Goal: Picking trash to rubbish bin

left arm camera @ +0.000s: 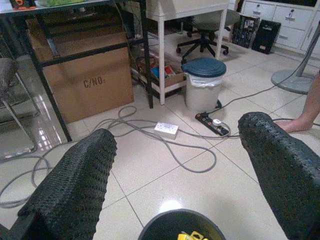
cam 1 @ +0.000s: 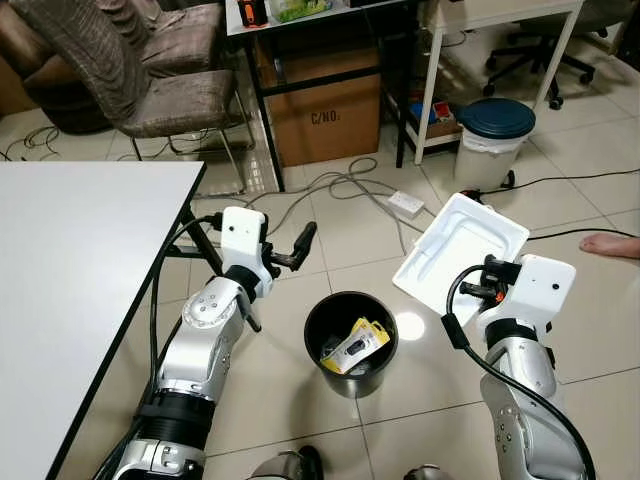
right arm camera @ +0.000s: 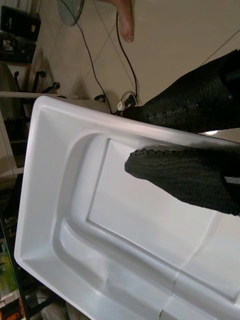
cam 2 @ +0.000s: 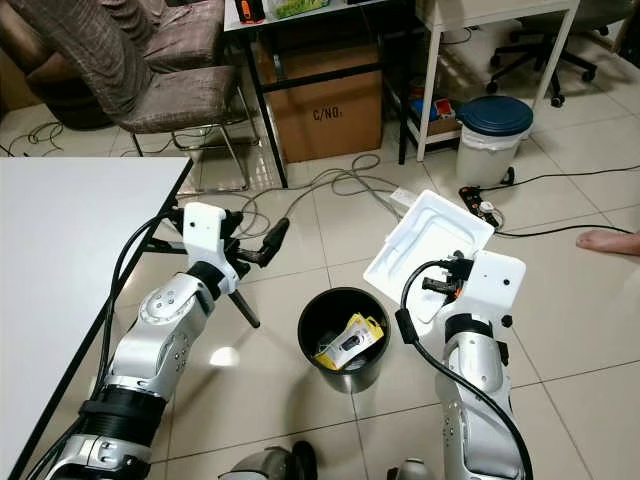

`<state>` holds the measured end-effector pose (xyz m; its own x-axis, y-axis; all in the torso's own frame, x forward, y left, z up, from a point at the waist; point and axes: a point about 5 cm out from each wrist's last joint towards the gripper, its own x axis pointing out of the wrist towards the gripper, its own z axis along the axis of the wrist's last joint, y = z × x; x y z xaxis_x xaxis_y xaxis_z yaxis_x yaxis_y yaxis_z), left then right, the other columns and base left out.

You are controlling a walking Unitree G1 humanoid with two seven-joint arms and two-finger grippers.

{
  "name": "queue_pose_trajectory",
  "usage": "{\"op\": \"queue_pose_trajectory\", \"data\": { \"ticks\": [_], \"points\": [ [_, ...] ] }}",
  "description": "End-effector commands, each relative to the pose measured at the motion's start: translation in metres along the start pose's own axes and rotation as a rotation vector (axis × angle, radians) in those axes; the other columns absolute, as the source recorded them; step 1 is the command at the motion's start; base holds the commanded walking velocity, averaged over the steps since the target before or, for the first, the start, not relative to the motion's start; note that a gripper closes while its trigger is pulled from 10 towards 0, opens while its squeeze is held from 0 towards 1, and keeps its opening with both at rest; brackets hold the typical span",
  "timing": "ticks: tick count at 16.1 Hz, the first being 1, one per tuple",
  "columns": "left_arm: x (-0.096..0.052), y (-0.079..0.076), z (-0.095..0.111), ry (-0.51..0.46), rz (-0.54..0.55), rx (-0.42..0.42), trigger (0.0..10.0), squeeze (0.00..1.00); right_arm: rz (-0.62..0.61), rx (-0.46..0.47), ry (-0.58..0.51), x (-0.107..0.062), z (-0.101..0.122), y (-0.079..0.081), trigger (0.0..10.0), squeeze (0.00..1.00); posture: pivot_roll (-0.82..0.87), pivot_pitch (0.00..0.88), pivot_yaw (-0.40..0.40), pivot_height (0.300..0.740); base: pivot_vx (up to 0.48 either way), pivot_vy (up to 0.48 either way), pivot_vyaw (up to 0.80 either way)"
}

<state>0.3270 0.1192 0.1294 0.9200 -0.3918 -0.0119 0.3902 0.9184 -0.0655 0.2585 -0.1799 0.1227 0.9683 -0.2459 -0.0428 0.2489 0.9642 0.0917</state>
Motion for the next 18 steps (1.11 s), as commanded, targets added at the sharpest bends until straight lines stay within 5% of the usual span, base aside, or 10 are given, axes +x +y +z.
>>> {"op": "queue_pose_trajectory", "data": {
  "ticks": [1,11,18],
  "points": [
    [0.002,0.001,0.004,-0.001,0.003,0.01,10.0,0.0,0.006,0.015,-0.019,0.0,0.005,0.002,10.0,0.0,-0.09,0.114,0.153,0.74,0.0,0.0,0.0],
    [-0.005,-0.016,-0.011,-0.026,0.087,-0.081,10.0,0.0,0.125,-0.102,-0.05,0.021,0.025,0.002,10.0,0.0,-0.09,0.108,-0.001,0.74,0.0,0.0,0.0],
    [0.0,-0.013,-0.008,-0.029,0.083,-0.071,10.0,0.0,0.115,-0.142,-0.061,0.021,0.024,-0.005,10.0,0.0,-0.1,0.101,0.046,0.74,0.0,0.0,0.0]
  ]
}}
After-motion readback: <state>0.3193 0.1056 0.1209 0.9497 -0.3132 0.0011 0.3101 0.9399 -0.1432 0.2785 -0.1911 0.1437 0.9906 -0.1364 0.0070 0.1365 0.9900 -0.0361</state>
